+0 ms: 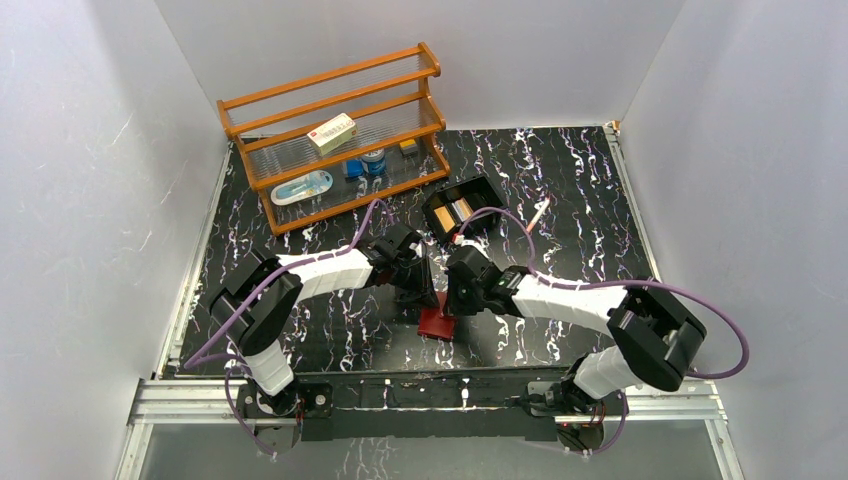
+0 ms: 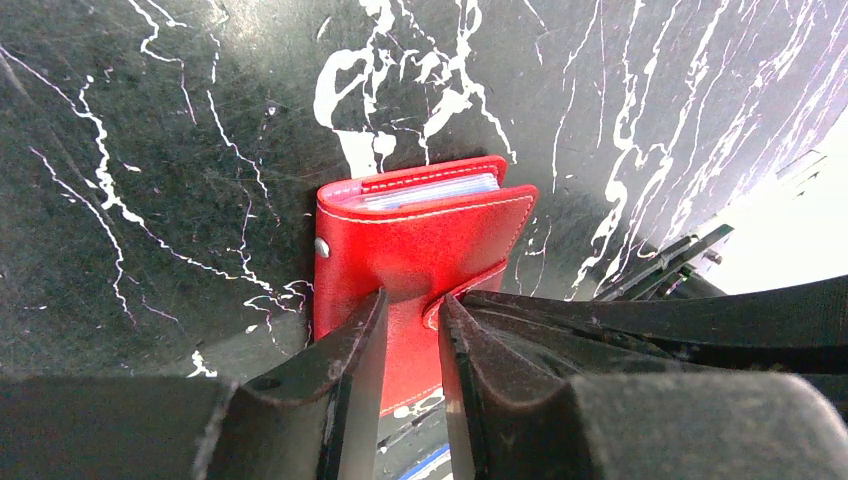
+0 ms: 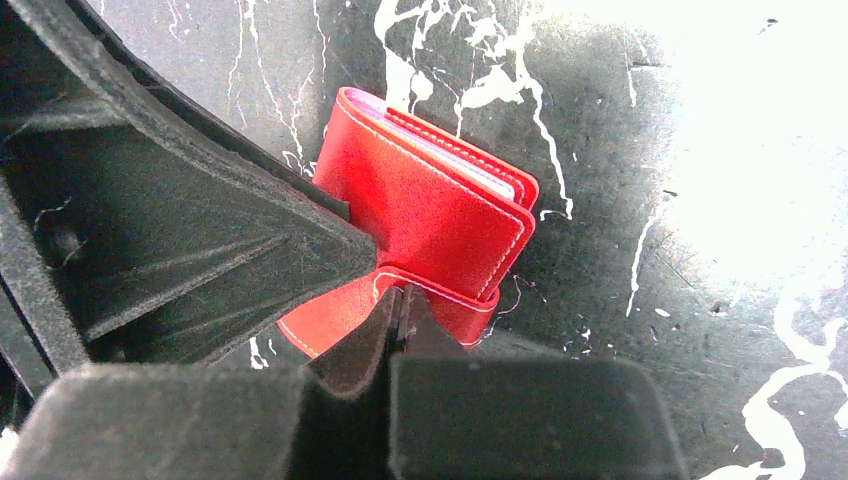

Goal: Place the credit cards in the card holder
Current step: Press the snap button on the card holder, then reset both arms

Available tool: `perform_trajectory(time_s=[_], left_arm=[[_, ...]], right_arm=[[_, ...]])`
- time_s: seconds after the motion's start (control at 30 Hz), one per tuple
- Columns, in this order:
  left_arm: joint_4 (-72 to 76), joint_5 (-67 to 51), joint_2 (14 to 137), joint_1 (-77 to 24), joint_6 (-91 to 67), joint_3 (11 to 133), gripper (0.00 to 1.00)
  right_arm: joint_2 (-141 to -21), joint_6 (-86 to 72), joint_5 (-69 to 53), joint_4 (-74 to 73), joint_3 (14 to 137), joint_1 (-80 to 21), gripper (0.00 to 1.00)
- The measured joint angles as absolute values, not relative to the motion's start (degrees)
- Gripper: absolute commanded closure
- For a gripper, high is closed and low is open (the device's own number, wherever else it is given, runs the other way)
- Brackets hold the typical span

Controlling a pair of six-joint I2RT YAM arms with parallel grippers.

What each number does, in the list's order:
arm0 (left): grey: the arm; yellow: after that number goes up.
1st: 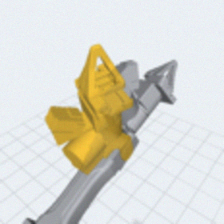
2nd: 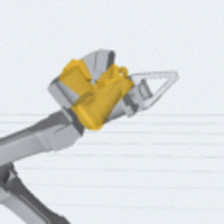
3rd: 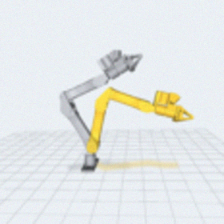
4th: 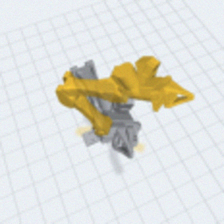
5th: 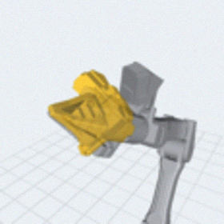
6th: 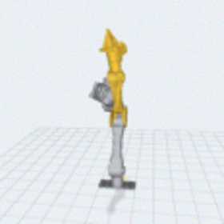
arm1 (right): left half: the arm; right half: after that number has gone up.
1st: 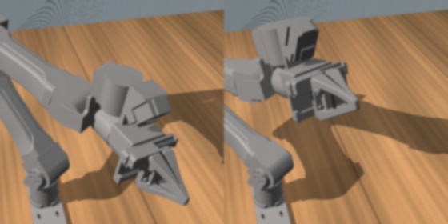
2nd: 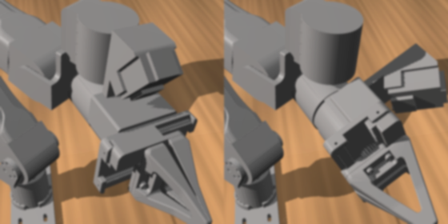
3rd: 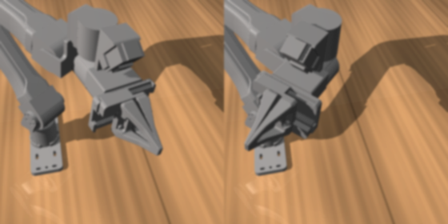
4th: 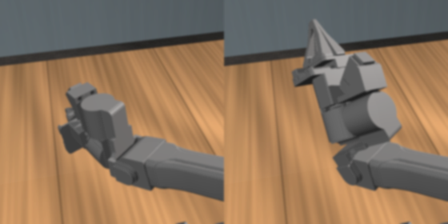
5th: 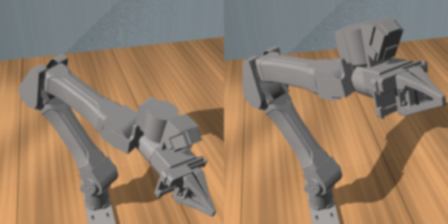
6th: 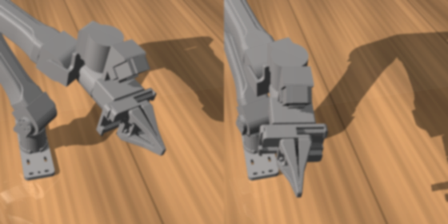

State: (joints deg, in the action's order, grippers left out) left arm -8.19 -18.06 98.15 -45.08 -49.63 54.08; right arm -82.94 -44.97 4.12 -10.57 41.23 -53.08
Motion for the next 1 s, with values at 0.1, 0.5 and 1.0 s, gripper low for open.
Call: perform_trajectory(time_s=[0.1,0.5,1.0], left_arm=[[-7.8,-18.4,98.0,-44.9,-50.0,53.8,0.75],[-14.7,-12.8,94.0,-45.2,-50.6,54.7,0.52],[-40.9,9.8,72.2,-43.8,-40.9,79.0,0.01]], right_arm=[[-83.3,-45.0,5.7,-11.1,41.7,-53.9,0.99],[-83.4,-44.0,8.9,-15.9,45.5,-55.6,0.68],[-58.6,-40.2,24.0,-28.9,59.5,-55.9,0.02]])
